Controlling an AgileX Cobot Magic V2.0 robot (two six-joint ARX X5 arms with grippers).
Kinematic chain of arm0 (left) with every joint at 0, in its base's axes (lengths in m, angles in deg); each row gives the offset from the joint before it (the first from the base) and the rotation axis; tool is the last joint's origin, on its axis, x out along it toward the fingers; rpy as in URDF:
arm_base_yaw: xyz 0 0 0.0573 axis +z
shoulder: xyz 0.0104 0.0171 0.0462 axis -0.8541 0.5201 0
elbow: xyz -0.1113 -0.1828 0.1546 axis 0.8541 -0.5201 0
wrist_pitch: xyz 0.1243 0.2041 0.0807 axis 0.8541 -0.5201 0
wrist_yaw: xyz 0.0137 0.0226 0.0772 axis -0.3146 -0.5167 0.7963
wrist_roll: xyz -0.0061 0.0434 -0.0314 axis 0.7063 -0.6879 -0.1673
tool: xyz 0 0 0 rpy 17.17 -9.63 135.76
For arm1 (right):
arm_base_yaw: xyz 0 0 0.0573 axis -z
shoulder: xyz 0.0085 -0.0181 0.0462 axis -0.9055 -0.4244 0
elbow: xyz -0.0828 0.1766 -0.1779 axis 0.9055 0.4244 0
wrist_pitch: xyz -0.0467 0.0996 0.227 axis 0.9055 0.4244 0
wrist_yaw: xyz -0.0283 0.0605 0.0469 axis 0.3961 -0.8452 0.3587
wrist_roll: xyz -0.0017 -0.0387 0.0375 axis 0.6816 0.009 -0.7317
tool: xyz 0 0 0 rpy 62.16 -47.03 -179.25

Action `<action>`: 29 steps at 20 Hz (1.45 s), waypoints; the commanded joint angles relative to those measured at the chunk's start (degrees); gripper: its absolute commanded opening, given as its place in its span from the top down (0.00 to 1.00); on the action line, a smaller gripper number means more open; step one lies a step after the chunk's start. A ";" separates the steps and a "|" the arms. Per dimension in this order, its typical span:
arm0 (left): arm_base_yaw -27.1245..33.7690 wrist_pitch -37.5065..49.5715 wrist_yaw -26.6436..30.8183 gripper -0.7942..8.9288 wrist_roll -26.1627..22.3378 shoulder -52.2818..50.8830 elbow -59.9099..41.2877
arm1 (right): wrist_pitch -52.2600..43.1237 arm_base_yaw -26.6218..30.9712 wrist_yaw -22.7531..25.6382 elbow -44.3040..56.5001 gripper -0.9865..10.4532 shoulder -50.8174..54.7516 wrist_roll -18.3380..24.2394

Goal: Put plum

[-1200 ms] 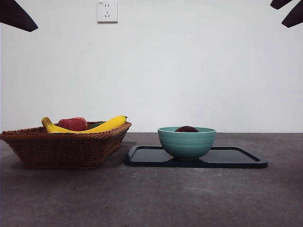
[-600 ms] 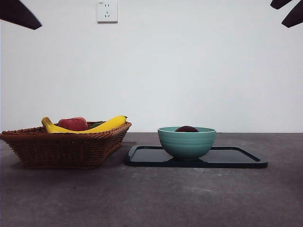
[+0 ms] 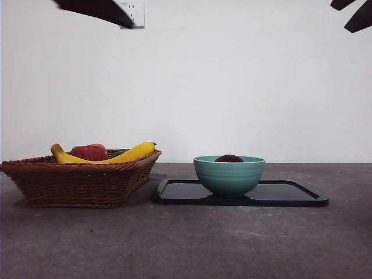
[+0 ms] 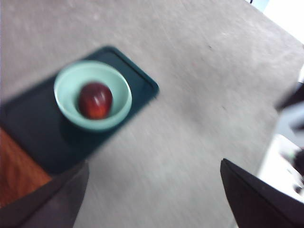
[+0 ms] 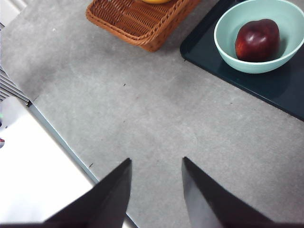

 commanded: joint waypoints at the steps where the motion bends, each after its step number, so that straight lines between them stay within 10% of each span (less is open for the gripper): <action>1: -0.39 0.50 0.22 0.47 -4.24 8.09 7.48 | -0.52 -0.37 -0.35 -0.24 0.76 -0.31 -0.39; 29: -5.53 18.93 10.01 0.48 -12.24 46.73 20.41 | 0.44 -0.37 -0.61 -0.24 0.76 -0.26 -2.16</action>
